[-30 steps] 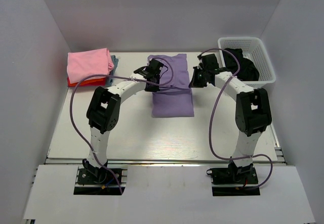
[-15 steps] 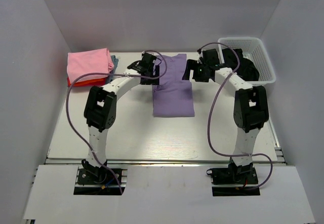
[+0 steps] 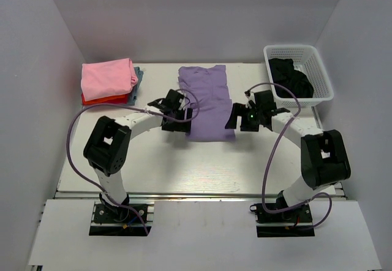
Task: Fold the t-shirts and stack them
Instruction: Grab one side of the 2/3 rectangular tshirt with both arms, then fold the long partially folded tshirt into a neat square
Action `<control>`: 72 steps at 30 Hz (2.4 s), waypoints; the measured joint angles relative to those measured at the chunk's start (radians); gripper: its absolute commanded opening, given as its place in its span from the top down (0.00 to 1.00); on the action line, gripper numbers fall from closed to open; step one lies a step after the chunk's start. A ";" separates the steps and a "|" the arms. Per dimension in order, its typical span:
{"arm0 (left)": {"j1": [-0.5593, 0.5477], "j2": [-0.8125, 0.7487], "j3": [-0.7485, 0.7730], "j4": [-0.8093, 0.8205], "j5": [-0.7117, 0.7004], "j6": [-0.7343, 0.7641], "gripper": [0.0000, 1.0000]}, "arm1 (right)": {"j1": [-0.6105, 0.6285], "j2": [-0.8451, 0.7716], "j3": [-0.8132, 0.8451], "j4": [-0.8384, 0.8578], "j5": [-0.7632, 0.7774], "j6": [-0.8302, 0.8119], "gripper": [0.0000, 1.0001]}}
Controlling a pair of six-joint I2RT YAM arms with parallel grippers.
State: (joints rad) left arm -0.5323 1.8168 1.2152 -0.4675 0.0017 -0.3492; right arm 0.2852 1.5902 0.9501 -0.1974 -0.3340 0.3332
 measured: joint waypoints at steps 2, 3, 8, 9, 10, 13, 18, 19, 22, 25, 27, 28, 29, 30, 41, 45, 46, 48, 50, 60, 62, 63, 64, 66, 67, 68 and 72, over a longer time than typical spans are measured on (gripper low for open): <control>-0.003 0.002 -0.043 0.003 0.029 -0.008 0.19 | -0.003 -0.011 -0.034 -0.001 0.005 0.009 0.10; -0.006 0.002 -0.056 0.004 0.039 -0.013 0.19 | -0.003 -0.010 -0.043 -0.001 0.008 0.012 0.10; -0.016 0.003 -0.068 0.040 0.061 -0.031 0.30 | -0.005 0.014 -0.053 0.002 0.007 0.019 0.11; -0.020 0.003 -0.070 0.045 0.062 -0.034 0.33 | -0.005 0.016 -0.059 0.010 0.002 0.020 0.11; -0.026 0.003 -0.072 0.045 0.061 -0.039 0.37 | -0.005 0.018 -0.069 0.016 -0.007 0.022 0.13; -0.045 0.011 -0.081 0.045 0.054 -0.052 0.41 | -0.005 0.022 -0.100 0.027 -0.029 0.026 0.18; -0.063 0.008 -0.095 0.063 0.034 -0.061 0.45 | -0.006 0.046 -0.116 0.060 -0.059 0.035 0.33; -0.064 0.007 -0.099 0.069 0.032 -0.064 0.45 | -0.006 0.051 -0.117 0.068 -0.063 0.039 0.37; -0.067 0.005 -0.107 0.087 0.029 -0.071 0.50 | -0.008 0.070 -0.124 0.103 -0.075 0.047 0.51; -0.072 0.007 -0.108 0.098 0.028 -0.076 0.59 | -0.010 0.098 -0.124 0.135 -0.090 0.056 0.70; -0.077 0.011 -0.107 0.103 0.029 -0.082 0.71 | -0.010 0.114 -0.124 0.150 -0.091 0.058 0.79; -0.079 0.013 -0.106 0.105 0.033 -0.085 0.92 | -0.010 0.121 -0.124 0.156 -0.095 0.062 0.84; -0.080 0.016 -0.106 0.106 0.040 -0.089 1.00 | -0.010 0.122 -0.124 0.158 -0.095 0.063 0.91; -0.082 0.018 -0.105 0.109 0.045 -0.092 1.00 | -0.010 0.122 -0.127 0.161 -0.097 0.060 0.96; -0.113 -0.163 -0.257 0.024 0.205 -0.069 1.00 | -0.001 -0.203 -0.296 0.010 -0.164 0.002 1.00; -0.140 -0.358 -0.278 -0.079 0.305 -0.051 1.00 | 0.003 -0.399 -0.311 -0.139 -0.196 -0.055 1.00; -0.142 -0.406 -0.278 -0.092 0.329 -0.047 1.00 | 0.003 -0.447 -0.311 -0.179 -0.204 -0.069 1.00; -0.145 -0.501 -0.278 -0.117 0.384 -0.039 1.00 | 0.003 -0.539 -0.301 -0.271 -0.230 -0.099 1.00; -0.145 -0.582 -0.278 -0.132 0.442 -0.033 1.00 | 0.002 -0.614 -0.272 -0.356 -0.261 -0.130 1.00; -0.146 -0.793 -0.234 -0.192 0.552 -0.026 1.00 | 0.000 -0.718 -0.108 -0.534 -0.417 -0.229 1.00; -0.146 -0.804 -0.234 -0.201 0.537 -0.032 1.00 | -0.001 -0.715 -0.105 -0.533 -0.444 -0.229 1.00; -0.145 -0.803 -0.234 -0.207 0.523 -0.037 1.00 | -0.002 -0.708 -0.105 -0.531 -0.450 -0.227 1.00; -0.142 -0.797 -0.234 -0.213 0.502 -0.044 1.00 | -0.002 -0.694 -0.105 -0.524 -0.457 -0.222 1.00; -0.136 -0.780 -0.232 -0.221 0.444 -0.060 1.00 | -0.002 -0.658 -0.105 -0.492 -0.463 -0.208 1.00; -0.134 -0.768 -0.232 -0.223 0.408 -0.071 1.00 | -0.003 -0.635 -0.105 -0.473 -0.463 -0.201 1.00; -0.132 -0.758 -0.232 -0.224 0.378 -0.080 1.00 | -0.003 -0.615 -0.104 -0.454 -0.463 -0.191 1.00; -0.130 -0.730 -0.232 -0.216 0.269 -0.124 1.00 | -0.004 -0.543 -0.099 -0.349 -0.454 -0.157 1.00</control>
State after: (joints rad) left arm -0.6628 1.0870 0.9833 -0.6830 0.2703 -0.4728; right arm 0.2813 1.0473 0.8513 -0.5465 -0.7876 0.1761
